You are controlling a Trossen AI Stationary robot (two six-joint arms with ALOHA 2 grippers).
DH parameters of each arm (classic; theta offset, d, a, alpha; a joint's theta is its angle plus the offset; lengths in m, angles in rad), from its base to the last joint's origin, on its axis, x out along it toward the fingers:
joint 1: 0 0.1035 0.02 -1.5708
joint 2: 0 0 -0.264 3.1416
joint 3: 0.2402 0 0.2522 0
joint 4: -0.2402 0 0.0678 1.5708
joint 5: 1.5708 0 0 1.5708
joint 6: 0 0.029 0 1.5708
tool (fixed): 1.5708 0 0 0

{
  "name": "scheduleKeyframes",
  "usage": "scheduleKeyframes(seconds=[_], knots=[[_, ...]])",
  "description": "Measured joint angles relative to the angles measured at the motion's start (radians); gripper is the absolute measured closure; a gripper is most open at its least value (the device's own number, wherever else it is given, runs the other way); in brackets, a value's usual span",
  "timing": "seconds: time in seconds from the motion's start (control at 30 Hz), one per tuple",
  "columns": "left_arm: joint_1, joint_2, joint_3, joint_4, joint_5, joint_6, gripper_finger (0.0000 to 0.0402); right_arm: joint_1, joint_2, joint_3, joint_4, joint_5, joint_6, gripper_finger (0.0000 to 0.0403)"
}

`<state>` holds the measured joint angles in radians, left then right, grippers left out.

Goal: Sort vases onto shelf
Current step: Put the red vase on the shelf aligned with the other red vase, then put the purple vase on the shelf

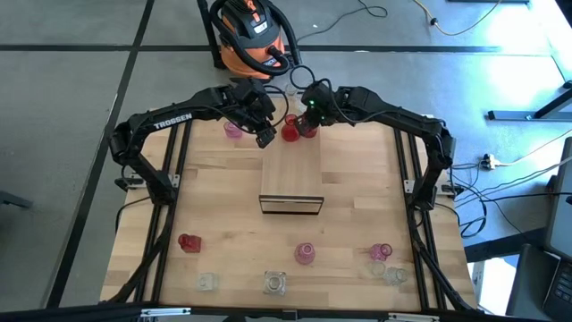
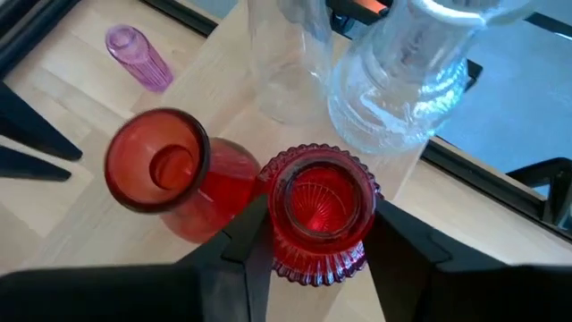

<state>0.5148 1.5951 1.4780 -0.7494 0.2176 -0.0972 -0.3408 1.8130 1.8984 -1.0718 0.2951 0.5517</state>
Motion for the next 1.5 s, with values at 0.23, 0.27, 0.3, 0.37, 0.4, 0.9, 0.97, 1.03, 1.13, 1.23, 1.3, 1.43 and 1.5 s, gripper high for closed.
scheduleKeyframes(seconds=[0.23,0.27,0.3,0.37,0.4,0.9,0.97,1.03,1.13,1.23,1.3,1.43,1.5], knots=[[0.000,0.000,0.000,0.000,-0.061,0.001,0.0365,0.000,-0.023,0.002,-0.003,0.003,0.020,0.0257],[0.000,0.000,0.000,0.000,-0.069,0.001,0.0365,0.000,-0.025,0.002,-0.002,0.005,0.020,0.0256],[0.003,0.000,0.000,0.000,-0.070,0.002,0.0365,0.000,-0.030,0.002,0.002,0.005,0.020,0.0256],[0.009,0.000,0.000,0.000,-0.069,0.002,0.0365,0.000,-0.042,0.002,0.000,0.008,0.022,0.0256],[0.011,0.000,0.000,-0.001,-0.069,0.002,0.0365,0.000,-0.051,0.002,0.000,0.008,0.024,0.0256],[0.216,-0.003,0.000,-0.278,-0.067,0.132,0.0365,0.000,-0.243,0.002,-0.002,0.069,0.053,0.0256],[0.265,-0.003,0.000,-0.301,-0.063,0.164,0.0365,0.000,-0.264,0.003,-0.002,0.085,0.052,0.0256],[0.322,0.002,0.000,-0.319,-0.005,0.192,0.0367,0.000,-0.276,0.003,-0.001,0.102,0.050,0.0256],[0.414,0.033,0.000,-0.347,0.055,0.184,0.0377,0.000,-0.285,0.003,-0.002,0.108,0.046,0.0256],[0.480,0.067,-0.001,-0.368,-0.001,0.209,0.0386,0.000,-0.285,0.003,-0.002,0.108,0.045,0.0256],[0.512,0.089,-0.001,-0.368,-0.005,0.244,0.0387,0.000,-0.285,0.003,-0.001,0.106,0.045,0.0256],[0.533,0.129,-0.001,-0.364,0.002,0.275,0.0368,0.000,-0.284,0.003,-0.001,0.106,0.045,0.0256],[0.529,0.150,-0.001,-0.361,0.009,0.306,0.0352,0.000,-0.284,0.003,-0.001,0.106,0.045,0.0256]])
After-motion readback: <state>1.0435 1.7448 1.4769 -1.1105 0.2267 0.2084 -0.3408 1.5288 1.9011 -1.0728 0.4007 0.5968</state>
